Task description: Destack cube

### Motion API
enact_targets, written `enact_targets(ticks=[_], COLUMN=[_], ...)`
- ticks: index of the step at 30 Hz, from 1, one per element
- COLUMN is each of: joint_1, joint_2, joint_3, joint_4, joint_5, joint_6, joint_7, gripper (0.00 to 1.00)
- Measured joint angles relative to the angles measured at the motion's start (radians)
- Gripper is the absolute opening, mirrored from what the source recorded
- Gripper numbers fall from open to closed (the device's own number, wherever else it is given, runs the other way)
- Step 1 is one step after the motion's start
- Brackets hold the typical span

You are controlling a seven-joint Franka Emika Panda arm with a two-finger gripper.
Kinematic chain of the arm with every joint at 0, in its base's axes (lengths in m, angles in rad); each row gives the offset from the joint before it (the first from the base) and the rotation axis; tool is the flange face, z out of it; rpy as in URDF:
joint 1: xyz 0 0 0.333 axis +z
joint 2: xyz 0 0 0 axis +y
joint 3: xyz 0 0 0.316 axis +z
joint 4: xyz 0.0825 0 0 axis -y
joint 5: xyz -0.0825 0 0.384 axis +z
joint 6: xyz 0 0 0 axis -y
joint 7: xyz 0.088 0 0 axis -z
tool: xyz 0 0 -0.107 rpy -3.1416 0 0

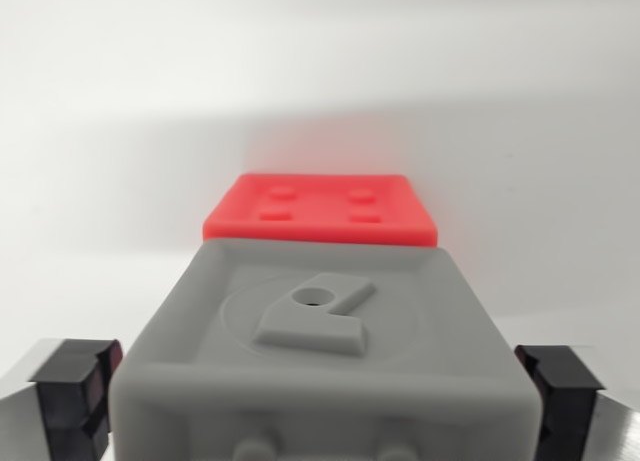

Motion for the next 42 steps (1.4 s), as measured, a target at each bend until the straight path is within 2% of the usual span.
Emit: enact_targets(ticks=[30, 42], joint_1=[0.0, 0.0], joint_2=[-0.001, -0.033], joint_3=[0.0, 0.0], joint_4=[0.0, -0.004], joint_5=[0.0, 0.0], joint_6=[-0.001, -0.025], joint_7=[0.0, 0.0], gripper=[0.0, 0.0])
